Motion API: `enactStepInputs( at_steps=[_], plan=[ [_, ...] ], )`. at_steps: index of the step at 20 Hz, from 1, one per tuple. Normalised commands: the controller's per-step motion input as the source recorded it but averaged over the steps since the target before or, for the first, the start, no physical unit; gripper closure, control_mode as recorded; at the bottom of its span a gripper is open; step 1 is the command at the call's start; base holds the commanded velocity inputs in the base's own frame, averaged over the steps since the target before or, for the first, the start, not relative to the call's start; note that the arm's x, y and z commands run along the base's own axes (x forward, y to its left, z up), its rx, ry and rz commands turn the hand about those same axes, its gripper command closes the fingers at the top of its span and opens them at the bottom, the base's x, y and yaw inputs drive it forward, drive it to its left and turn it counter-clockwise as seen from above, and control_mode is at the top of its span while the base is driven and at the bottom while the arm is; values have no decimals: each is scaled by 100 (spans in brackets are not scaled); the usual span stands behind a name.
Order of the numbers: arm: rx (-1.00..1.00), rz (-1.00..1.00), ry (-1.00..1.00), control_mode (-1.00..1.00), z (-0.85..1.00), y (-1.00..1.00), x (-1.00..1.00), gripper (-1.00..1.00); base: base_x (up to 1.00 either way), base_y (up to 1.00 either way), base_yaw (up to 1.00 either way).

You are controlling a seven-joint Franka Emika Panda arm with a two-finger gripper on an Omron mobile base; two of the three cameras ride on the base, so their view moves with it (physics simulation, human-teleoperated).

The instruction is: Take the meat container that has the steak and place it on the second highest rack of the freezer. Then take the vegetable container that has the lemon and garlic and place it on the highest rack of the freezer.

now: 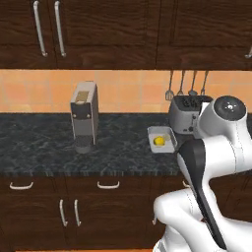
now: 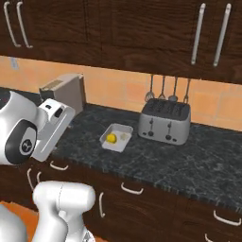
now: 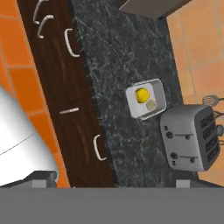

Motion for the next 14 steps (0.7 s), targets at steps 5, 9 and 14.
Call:
enactStepInputs(
  at_steps=[5,9,14],
  plan=[
    [0,0,0,100,0,0,0,-100,68,11,-38],
    [0,0,0,100,0,0,0,-100,22,30,-26],
    [0,0,0,100,0,0,0,-100,27,16,-12]
  ],
)
